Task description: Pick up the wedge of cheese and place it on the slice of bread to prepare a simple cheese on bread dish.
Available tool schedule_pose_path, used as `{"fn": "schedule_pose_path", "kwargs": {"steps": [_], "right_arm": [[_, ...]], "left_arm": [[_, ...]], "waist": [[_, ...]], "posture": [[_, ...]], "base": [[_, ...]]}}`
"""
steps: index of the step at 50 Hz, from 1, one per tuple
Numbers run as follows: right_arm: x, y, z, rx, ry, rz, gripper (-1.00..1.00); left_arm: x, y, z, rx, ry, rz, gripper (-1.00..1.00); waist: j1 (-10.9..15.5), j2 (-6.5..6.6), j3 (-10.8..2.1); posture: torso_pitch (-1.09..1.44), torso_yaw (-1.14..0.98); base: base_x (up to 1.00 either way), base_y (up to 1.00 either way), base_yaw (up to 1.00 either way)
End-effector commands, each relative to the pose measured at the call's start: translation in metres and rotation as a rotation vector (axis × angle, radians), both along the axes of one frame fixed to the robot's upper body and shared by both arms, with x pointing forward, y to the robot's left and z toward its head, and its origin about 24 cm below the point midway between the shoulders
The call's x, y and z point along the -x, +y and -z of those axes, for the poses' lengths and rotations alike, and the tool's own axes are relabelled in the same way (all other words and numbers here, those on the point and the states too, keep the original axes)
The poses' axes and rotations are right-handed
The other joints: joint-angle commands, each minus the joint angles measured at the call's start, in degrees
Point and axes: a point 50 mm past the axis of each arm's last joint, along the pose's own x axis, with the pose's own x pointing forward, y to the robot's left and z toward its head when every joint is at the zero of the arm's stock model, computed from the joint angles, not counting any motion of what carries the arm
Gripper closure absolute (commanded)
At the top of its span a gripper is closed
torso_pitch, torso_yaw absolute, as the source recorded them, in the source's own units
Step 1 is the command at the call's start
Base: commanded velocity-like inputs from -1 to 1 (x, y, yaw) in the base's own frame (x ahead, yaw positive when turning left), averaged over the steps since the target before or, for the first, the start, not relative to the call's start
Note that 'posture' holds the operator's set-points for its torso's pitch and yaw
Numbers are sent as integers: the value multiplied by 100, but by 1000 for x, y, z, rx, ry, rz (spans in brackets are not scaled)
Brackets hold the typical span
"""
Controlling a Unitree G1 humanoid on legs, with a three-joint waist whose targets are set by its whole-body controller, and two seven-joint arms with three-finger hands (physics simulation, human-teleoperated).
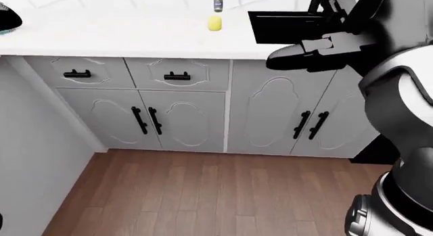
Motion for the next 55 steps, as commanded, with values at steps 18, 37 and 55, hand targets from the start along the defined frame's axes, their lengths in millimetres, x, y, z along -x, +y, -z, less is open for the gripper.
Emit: {"fn": "schedule_pose_path", "kwargs": {"steps": [18,37,55], "right_arm": [[7,-1,-10,2,-60,-7,-100],[6,1,-11,7,-55,-5,-100],[7,0,-12,-2,-65,4,-100]], "left_arm": [[5,-2,-9,-4,-56,1,-100],[7,-1,-11,-10,-56,-7,-100],[6,-1,-10,-6,-54,-3,-100]], "waist": [[64,-335,-151],[33,-611,-178],[13,-19,-33]], "posture": [[0,0],[0,0],[0,0]], "base": [[0,26,0],[0,35,0],[0,23,0]]}}
